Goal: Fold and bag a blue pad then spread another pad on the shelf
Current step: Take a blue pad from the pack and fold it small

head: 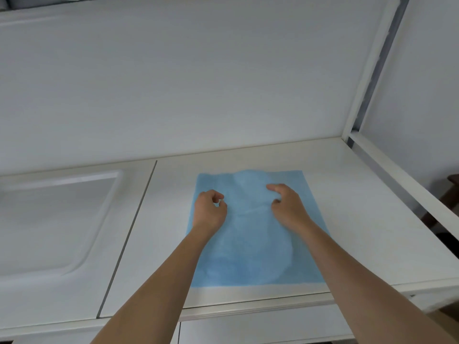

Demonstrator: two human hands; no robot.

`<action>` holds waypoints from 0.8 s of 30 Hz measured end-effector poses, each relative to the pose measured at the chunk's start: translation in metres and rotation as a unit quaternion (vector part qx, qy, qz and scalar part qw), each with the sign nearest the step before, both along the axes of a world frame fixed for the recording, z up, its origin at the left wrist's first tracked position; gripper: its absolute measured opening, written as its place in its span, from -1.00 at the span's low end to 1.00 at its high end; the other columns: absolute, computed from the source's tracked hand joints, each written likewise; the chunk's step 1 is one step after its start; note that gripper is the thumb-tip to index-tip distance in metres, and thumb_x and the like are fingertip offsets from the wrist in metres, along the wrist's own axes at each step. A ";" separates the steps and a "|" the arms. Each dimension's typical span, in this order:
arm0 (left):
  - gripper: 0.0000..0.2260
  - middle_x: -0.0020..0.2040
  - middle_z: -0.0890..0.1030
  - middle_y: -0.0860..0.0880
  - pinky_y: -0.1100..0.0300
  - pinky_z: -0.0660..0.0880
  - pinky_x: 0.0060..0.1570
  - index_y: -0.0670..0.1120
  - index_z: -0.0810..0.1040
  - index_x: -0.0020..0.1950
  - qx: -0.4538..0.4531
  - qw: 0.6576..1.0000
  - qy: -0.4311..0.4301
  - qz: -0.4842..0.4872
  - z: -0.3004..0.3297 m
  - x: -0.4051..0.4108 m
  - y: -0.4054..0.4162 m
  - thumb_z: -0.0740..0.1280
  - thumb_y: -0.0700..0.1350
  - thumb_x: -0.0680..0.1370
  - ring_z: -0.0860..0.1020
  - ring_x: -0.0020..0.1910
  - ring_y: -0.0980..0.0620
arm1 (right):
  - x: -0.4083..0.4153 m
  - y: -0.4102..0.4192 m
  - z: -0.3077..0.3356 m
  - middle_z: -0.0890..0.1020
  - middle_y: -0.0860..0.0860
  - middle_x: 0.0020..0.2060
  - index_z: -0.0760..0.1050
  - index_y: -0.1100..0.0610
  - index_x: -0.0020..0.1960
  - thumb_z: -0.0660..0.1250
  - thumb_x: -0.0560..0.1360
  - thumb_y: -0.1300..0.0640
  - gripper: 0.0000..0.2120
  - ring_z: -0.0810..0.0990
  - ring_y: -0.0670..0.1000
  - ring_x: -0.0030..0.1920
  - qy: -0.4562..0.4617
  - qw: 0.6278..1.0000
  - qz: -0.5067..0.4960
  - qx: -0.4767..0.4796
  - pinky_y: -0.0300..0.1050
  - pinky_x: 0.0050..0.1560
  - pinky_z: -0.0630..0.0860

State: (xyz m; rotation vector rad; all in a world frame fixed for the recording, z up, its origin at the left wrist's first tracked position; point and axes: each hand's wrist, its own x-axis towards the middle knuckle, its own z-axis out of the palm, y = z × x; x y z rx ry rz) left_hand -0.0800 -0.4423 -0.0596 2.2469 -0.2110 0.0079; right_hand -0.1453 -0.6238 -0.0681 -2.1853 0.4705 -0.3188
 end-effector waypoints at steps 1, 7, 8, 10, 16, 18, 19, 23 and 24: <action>-0.82 0.13 0.53 -0.08 0.21 0.44 0.03 -0.13 0.57 0.09 0.027 1.000 0.002 -0.004 -0.003 0.000 -0.002 0.29 -0.21 0.52 0.51 0.04 -0.01 | -0.002 -0.003 -0.005 0.44 0.10 0.35 0.41 0.23 0.36 0.16 0.43 0.42 -0.50 0.39 0.05 0.36 0.024 1.000 0.001 -0.001 -0.25 0.34 0.22; -0.71 0.40 0.34 0.04 0.06 0.19 0.30 -0.04 0.49 0.26 0.165 0.986 0.015 -0.034 -0.010 -0.001 -0.008 0.27 -0.13 0.53 0.26 0.37 -0.03 | -0.009 -0.008 -0.016 0.27 0.09 0.46 0.29 0.24 0.44 0.13 0.45 0.43 -0.44 0.24 0.02 0.46 0.037 0.999 0.026 -0.005 -0.31 0.38 0.10; -0.69 0.43 0.31 0.04 0.03 0.18 0.32 -0.04 0.47 0.28 0.168 0.985 0.014 -0.037 -0.010 0.001 -0.009 0.26 -0.14 0.53 0.24 0.40 -0.03 | -0.010 -0.008 -0.014 0.29 0.07 0.45 0.32 0.23 0.43 0.11 0.43 0.46 -0.43 0.26 -0.02 0.44 -0.010 1.000 0.019 -0.004 -0.40 0.36 0.11; -0.65 0.48 0.26 0.05 0.00 0.16 0.36 -0.03 0.44 0.32 0.163 0.986 0.009 -0.041 -0.009 0.002 -0.011 0.25 -0.15 0.54 0.21 0.44 -0.01 | -0.012 -0.012 -0.009 0.36 0.04 0.40 0.38 0.23 0.39 0.08 0.40 0.51 -0.41 0.31 -0.14 0.36 -0.106 0.994 -0.013 -0.004 -0.57 0.27 0.11; -0.57 0.55 0.12 0.06 -0.01 0.06 0.43 0.03 0.32 0.44 0.212 0.971 0.031 -0.103 -0.014 0.005 -0.016 0.26 -0.03 0.57 0.08 0.52 0.04 | -0.024 -0.032 -0.018 0.36 0.06 0.39 0.33 0.19 0.42 0.14 0.45 0.38 -0.47 0.36 0.04 0.38 0.008 0.995 -0.096 -0.008 -0.20 0.34 0.25; -0.50 0.56 0.08 0.05 0.00 0.04 0.44 0.04 0.27 0.47 0.233 0.964 0.043 -0.122 -0.017 0.007 -0.017 0.29 0.06 0.56 0.03 0.54 0.04 | -0.023 -0.035 -0.022 0.37 0.08 0.37 0.32 0.16 0.42 0.16 0.46 0.33 -0.48 0.36 0.07 0.37 0.045 0.995 -0.093 -0.004 -0.13 0.32 0.27; -0.47 0.56 0.06 0.05 0.00 0.03 0.45 0.04 0.25 0.49 0.240 0.961 0.050 -0.129 -0.019 0.007 -0.017 0.29 0.09 0.55 0.02 0.54 0.04 | -0.023 -0.037 -0.022 0.38 0.08 0.36 0.32 0.13 0.43 0.18 0.47 0.29 -0.48 0.36 0.07 0.37 0.051 0.995 -0.091 -0.002 -0.11 0.31 0.28; -0.40 0.57 0.04 0.05 0.02 0.02 0.46 0.04 0.20 0.51 0.259 0.954 0.072 -0.133 -0.025 0.009 -0.014 0.32 0.12 0.52 0.00 0.55 0.03 | -0.016 -0.042 -0.018 0.45 0.01 0.29 0.39 -0.03 0.37 0.22 0.50 0.12 -0.57 0.43 0.03 0.29 0.052 0.993 -0.109 0.003 -0.07 0.20 0.37; -0.39 0.57 0.05 0.05 0.02 0.02 0.46 0.04 0.20 0.51 0.257 0.954 0.075 -0.131 -0.026 0.008 -0.013 0.33 0.13 0.52 0.00 0.55 0.04 | -0.013 -0.043 -0.017 0.46 0.01 0.28 0.41 -0.03 0.35 0.23 0.50 0.11 -0.58 0.44 0.02 0.29 0.045 0.993 -0.108 0.010 -0.09 0.20 0.36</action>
